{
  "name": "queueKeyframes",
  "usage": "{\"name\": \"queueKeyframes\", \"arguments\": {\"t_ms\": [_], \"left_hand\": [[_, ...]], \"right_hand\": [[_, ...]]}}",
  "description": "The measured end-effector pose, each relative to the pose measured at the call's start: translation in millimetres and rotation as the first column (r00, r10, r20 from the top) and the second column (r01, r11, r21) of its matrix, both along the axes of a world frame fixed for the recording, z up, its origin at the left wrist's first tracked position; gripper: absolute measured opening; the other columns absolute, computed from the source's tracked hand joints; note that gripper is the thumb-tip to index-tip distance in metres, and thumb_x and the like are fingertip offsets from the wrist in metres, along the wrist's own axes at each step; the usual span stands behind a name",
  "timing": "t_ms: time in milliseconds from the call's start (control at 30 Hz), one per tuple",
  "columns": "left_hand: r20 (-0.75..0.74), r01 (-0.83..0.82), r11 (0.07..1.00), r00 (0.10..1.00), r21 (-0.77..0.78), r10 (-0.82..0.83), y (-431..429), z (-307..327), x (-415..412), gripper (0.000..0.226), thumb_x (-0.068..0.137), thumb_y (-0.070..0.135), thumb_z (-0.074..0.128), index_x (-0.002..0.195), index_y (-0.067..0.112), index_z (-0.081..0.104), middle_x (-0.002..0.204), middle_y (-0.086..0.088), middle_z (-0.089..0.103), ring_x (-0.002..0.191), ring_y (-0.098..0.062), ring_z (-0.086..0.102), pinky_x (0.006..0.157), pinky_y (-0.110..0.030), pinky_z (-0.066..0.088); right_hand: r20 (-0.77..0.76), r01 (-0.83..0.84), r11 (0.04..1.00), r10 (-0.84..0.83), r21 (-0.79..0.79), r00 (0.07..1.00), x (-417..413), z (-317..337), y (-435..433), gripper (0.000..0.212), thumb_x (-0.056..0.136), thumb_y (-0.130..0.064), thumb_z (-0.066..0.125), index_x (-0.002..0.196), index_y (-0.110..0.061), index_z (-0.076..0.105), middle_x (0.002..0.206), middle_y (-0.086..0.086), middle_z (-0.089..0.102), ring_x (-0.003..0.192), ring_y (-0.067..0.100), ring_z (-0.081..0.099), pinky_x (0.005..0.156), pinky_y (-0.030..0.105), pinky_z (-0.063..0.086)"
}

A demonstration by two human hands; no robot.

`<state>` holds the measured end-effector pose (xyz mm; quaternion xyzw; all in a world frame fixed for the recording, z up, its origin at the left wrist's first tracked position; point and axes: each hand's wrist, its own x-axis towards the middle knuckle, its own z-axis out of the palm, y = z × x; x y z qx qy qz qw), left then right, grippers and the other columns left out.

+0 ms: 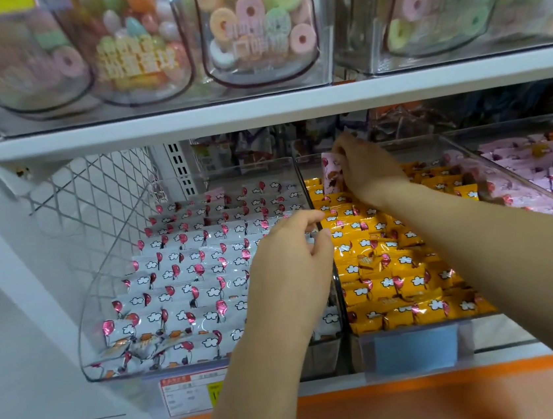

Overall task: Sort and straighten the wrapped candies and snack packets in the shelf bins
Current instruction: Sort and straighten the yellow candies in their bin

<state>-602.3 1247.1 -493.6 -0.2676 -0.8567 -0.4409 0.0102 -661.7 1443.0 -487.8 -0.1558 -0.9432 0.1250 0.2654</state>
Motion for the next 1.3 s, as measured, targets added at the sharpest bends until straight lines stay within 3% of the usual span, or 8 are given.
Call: {"name": "queueKeyframes", "arguments": {"t_ms": [233, 367, 500, 600, 733, 833, 967, 1300], "left_hand": [[0.011, 0.018, 1.000, 1.000, 0.003, -0.018, -1, 0, -1, 0.030, 0.096, 0.029, 0.047, 0.125, 0.032, 0.054, 0.111, 0.009, 0.063, 0.074, -0.011, 0.053, 0.074, -0.033, 0.055], [0.023, 0.021, 1.000, 1.000, -0.008, -0.020, -2, 1, 2, 0.030, 0.097, 0.029, 0.046, 0.126, 0.031, 0.054, 0.107, 0.003, 0.064, 0.075, -0.018, 0.056, 0.072, -0.033, 0.053], [-0.020, 0.017, 0.999, 1.000, -0.049, -0.018, -2, 1, 6, 0.030, 0.099, 0.027, 0.043, 0.127, 0.029, 0.054, 0.111, 0.002, 0.062, 0.074, -0.008, 0.051, 0.071, -0.027, 0.047], [-0.072, 0.006, 0.996, 0.997, -0.093, -0.013, 0, 0, 11, 0.031, 0.101, 0.025, 0.039, 0.128, 0.028, 0.054, 0.120, 0.003, 0.059, 0.086, -0.010, 0.054, 0.073, -0.022, 0.040], [-0.082, -0.025, 0.995, 0.997, -0.093, 0.017, 4, -4, 16, 0.032, 0.101, 0.023, 0.036, 0.128, 0.026, 0.054, 0.116, -0.001, 0.060, 0.081, -0.013, 0.053, 0.067, -0.024, 0.040], [-0.042, -0.067, 0.995, 0.997, -0.073, 0.064, 11, -5, 21, 0.031, 0.098, 0.026, 0.043, 0.127, 0.027, 0.054, 0.125, -0.001, 0.056, 0.094, -0.015, 0.057, 0.082, -0.031, 0.049], [-0.219, -0.164, 0.975, 0.967, -0.148, 0.129, 23, -4, 34, 0.031, 0.094, 0.028, 0.051, 0.124, 0.027, 0.057, 0.142, 0.001, 0.040, 0.123, -0.020, 0.046, 0.105, -0.045, 0.037], [-0.344, -0.009, 0.995, 0.939, -0.096, -0.025, 78, -1, 92, 0.021, 0.093, 0.024, 0.052, 0.108, 0.031, 0.064, 0.120, 0.015, 0.052, 0.117, -0.007, 0.044, 0.113, -0.053, 0.018]], "right_hand": [[-0.143, -0.189, 0.973, 0.170, -0.132, 0.975, 42, 3, -24, 0.012, 0.099, -0.012, 0.036, 0.107, -0.010, 0.045, 0.090, 0.006, 0.057, 0.076, 0.020, 0.060, 0.064, 0.036, 0.052], [-0.141, -0.279, 0.938, 0.254, -0.207, 0.957, 82, 2, -29, 0.011, 0.100, -0.015, 0.038, 0.104, -0.016, 0.048, 0.095, -0.011, 0.054, 0.076, -0.008, 0.051, 0.064, 0.002, 0.041], [-0.242, -0.302, 0.916, 0.240, -0.263, 0.940, 124, 9, -31, 0.006, 0.099, -0.019, 0.041, 0.096, -0.023, 0.044, 0.073, -0.007, 0.053, 0.057, 0.008, 0.045, 0.051, 0.017, 0.038], [-0.361, -0.317, 0.879, 0.184, -0.356, 0.914, 148, 10, -33, 0.005, 0.096, -0.022, 0.049, 0.094, -0.026, 0.045, 0.085, 0.001, 0.061, 0.069, 0.024, 0.055, 0.060, 0.035, 0.046], [-0.369, -0.278, 0.867, 0.120, -0.413, 0.922, 164, 2, -27, 0.034, 0.084, -0.018, 0.066, 0.110, -0.024, 0.045, 0.097, -0.013, 0.055, 0.061, 0.006, 0.052, 0.056, 0.018, 0.048], [-0.345, -0.209, 0.906, 0.076, -0.367, 0.935, 174, -3, -17, 0.038, 0.083, -0.022, 0.068, 0.118, -0.023, 0.053, 0.105, -0.011, 0.054, 0.072, 0.003, 0.048, 0.066, 0.015, 0.043], [-0.370, -0.155, 0.921, 0.012, -0.358, 0.929, 193, -1, -7, 0.033, 0.085, -0.021, 0.067, 0.117, -0.022, 0.056, 0.106, -0.010, 0.053, 0.087, 0.001, 0.050, 0.073, 0.003, 0.038], [-0.543, -0.158, 0.921, -0.066, -0.357, 0.837, 258, 15, 42, 0.029, 0.082, -0.012, 0.068, 0.101, -0.022, 0.048, 0.092, -0.014, 0.053, 0.085, -0.015, 0.049, 0.072, 0.001, 0.035]]}}
